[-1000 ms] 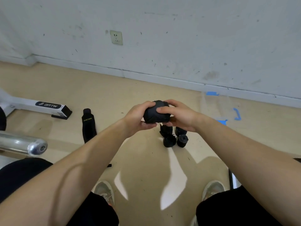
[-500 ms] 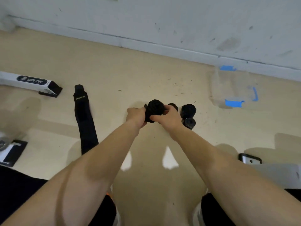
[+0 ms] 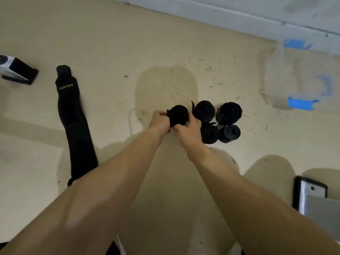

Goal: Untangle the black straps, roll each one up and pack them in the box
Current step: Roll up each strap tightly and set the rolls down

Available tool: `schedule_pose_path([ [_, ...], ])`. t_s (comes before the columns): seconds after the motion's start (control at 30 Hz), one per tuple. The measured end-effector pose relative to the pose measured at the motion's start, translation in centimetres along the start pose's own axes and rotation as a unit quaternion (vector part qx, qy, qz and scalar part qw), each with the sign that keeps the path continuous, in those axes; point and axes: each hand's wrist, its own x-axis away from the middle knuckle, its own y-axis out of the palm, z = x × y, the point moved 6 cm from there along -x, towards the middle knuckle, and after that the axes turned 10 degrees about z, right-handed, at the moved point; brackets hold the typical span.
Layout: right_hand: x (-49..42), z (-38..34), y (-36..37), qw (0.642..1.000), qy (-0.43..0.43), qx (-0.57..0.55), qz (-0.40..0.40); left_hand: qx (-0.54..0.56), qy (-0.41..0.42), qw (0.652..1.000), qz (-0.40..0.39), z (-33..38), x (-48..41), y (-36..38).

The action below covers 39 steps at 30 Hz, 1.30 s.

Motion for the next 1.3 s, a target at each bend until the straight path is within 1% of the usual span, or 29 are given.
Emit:
schedule_pose_path([
  [0.1,-0.1,0.1,0.7,1.000,-0.009,-0.004,0.006,0.005,-0.009,1.000,-0.024,-0.8,-1.3,0.6],
  [0.27,0.0,0.9,0.6,0.999,0.012,-0.030,0.009,-0.002,-0.006,0.997,-0.073,-0.3,0.0,0.4],
  [0.33,0.5,1.0,0.2,0.999,0.016,-0.045,0.008,-0.024,0.001,0.997,-0.071,-0.4,0.5,-0.5],
  [0.43,2.0,1.2,-0.1,0.999,0.016,-0.034,0.013,-0.058,0.001,0.998,-0.038,-1.6,1.1,-2.9],
  [0.53,3.8,1.7,0.2,0.999,0.047,0.003,0.005,-0.109,0.020,0.994,-0.010,-2.8,2.1,-6.3],
  [0.67,6.6,2.2,2.2,0.995,0.069,0.063,-0.042,-0.242,0.076,0.966,0.048,-4.0,3.4,-12.2],
  [0.8,9.1,2.5,6.4,0.987,0.060,0.108,-0.105,-0.291,0.055,0.947,0.126,-6.4,3.6,-19.0],
  [0.9,10.5,3.2,10.0,0.979,0.051,0.128,-0.151,-0.339,0.015,0.920,0.197,-8.5,3.2,-23.6],
  [0.97,11.0,3.7,12.2,0.973,0.041,0.140,-0.177,-0.331,-0.027,0.915,0.230,-9.7,2.8,-25.8],
  [1.1,11.7,4.9,17.0,0.962,0.046,0.146,-0.228,-0.246,-0.106,0.933,0.242,-12.0,1.5,-27.8],
  [1.2,11.9,5.7,20.2,0.954,0.051,0.147,-0.256,-0.180,-0.138,0.943,0.244,-13.3,0.3,-28.5],
  [1.3,11.6,6.1,22.6,0.951,0.046,0.154,-0.265,-0.130,-0.159,0.947,0.247,-14.3,-0.9,-29.2],
])
